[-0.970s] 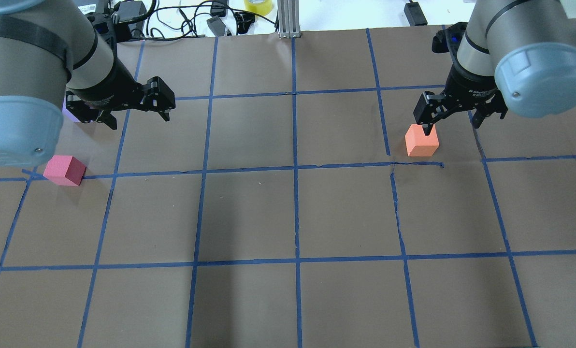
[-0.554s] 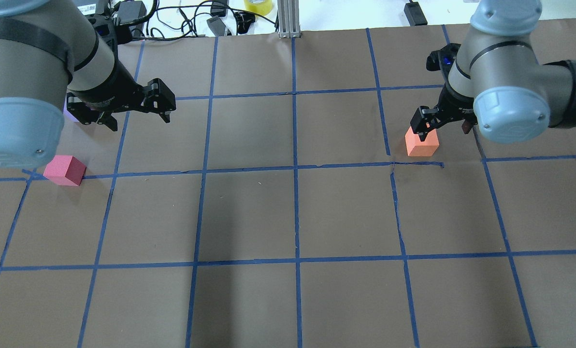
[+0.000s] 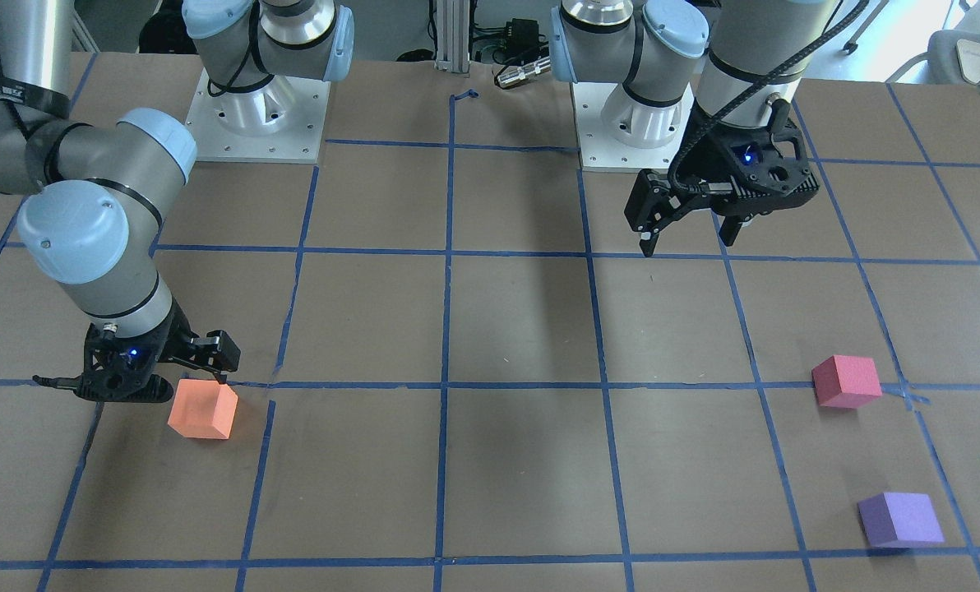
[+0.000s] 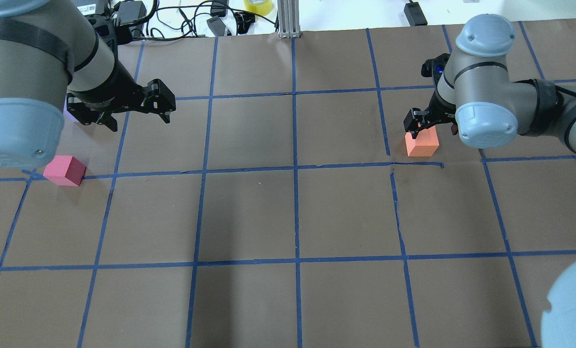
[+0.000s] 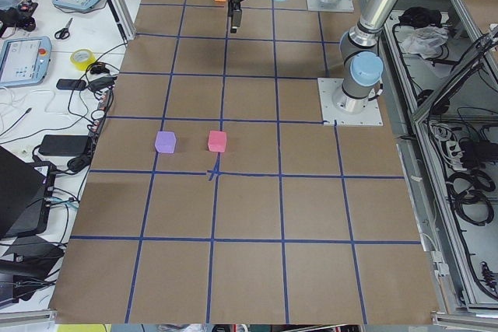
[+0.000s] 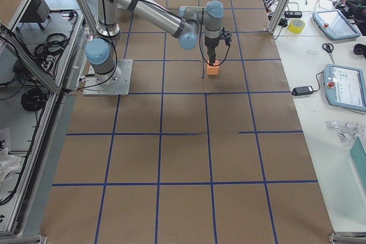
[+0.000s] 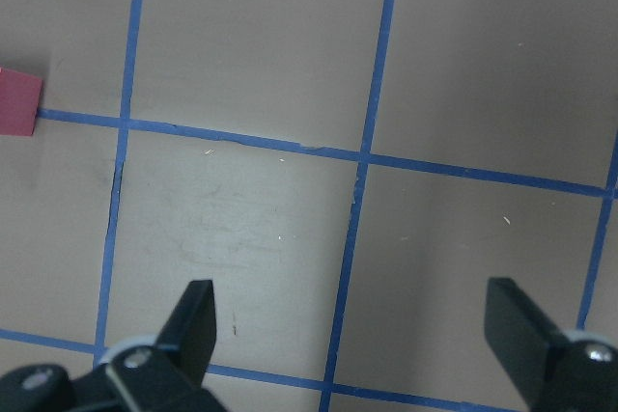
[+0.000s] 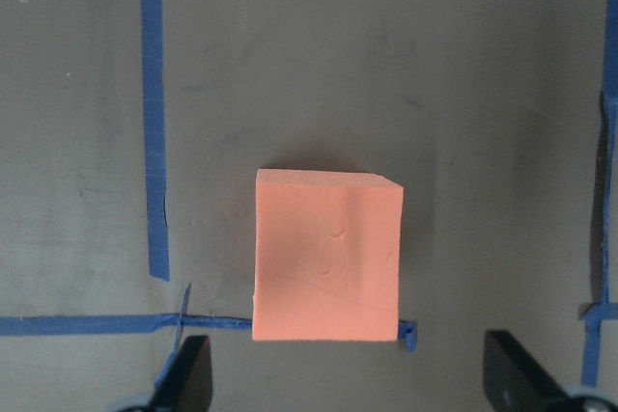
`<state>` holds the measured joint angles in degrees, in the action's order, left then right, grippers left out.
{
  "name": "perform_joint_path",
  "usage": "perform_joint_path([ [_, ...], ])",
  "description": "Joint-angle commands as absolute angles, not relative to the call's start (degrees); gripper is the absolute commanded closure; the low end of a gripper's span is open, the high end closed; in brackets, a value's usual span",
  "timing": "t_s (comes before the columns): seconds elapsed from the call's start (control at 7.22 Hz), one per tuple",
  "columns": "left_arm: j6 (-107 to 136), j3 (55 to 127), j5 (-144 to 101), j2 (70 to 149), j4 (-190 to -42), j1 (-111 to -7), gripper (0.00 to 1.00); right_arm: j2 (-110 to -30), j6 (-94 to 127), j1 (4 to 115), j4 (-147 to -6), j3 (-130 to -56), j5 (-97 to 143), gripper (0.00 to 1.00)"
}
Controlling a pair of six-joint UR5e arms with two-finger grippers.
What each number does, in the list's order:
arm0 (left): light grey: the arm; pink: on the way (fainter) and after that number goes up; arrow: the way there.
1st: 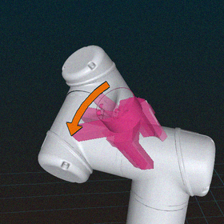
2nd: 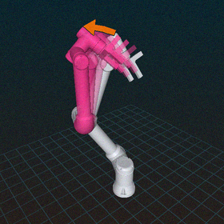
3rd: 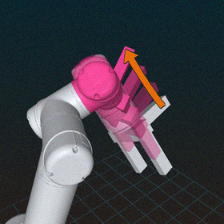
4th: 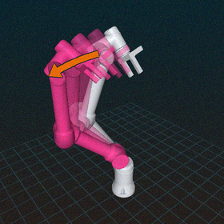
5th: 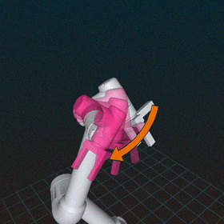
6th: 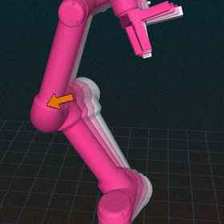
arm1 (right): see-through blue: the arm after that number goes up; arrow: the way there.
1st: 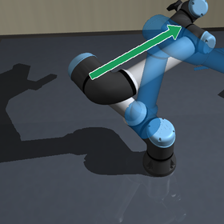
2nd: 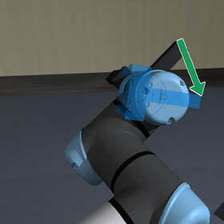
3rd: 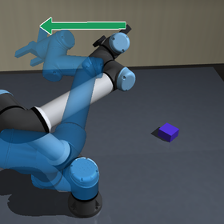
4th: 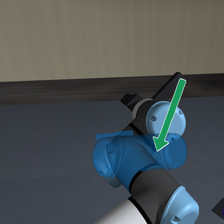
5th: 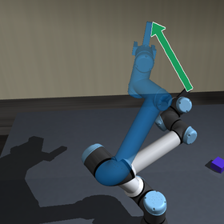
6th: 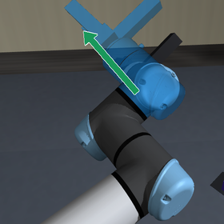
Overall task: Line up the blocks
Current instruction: 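Close the right gripper on the orange cube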
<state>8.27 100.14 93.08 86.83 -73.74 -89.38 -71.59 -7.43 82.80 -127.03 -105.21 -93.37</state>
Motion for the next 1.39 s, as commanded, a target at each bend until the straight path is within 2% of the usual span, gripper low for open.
perform_joint_path([
  [0.0, 8.3, 100.2, 93.1, 86.7, -73.7, -89.4, 0.0, -68.2, -5.5, 82.8, -130.5, -104.1, -92.4, 0.0],
  [0.97, 8.2, 100.3, 93.1, 86.7, -73.7, -89.4, 0.0, -64.2, -5.4, 81.8, -130.7, -104.2, -92.5, 0.0],
  [1.11, 8.2, 100.3, 93.1, 86.7, -73.7, -89.4, 0.0, -64.1, -5.4, 81.8, -130.6, -104.1, -92.5, 0.38],
  [1.25, 8.3, 100.3, 93.1, 86.7, -73.7, -89.4, 0.0, -64.1, -5.4, 81.8, -130.4, -104.1, -92.2, 0.88],
])
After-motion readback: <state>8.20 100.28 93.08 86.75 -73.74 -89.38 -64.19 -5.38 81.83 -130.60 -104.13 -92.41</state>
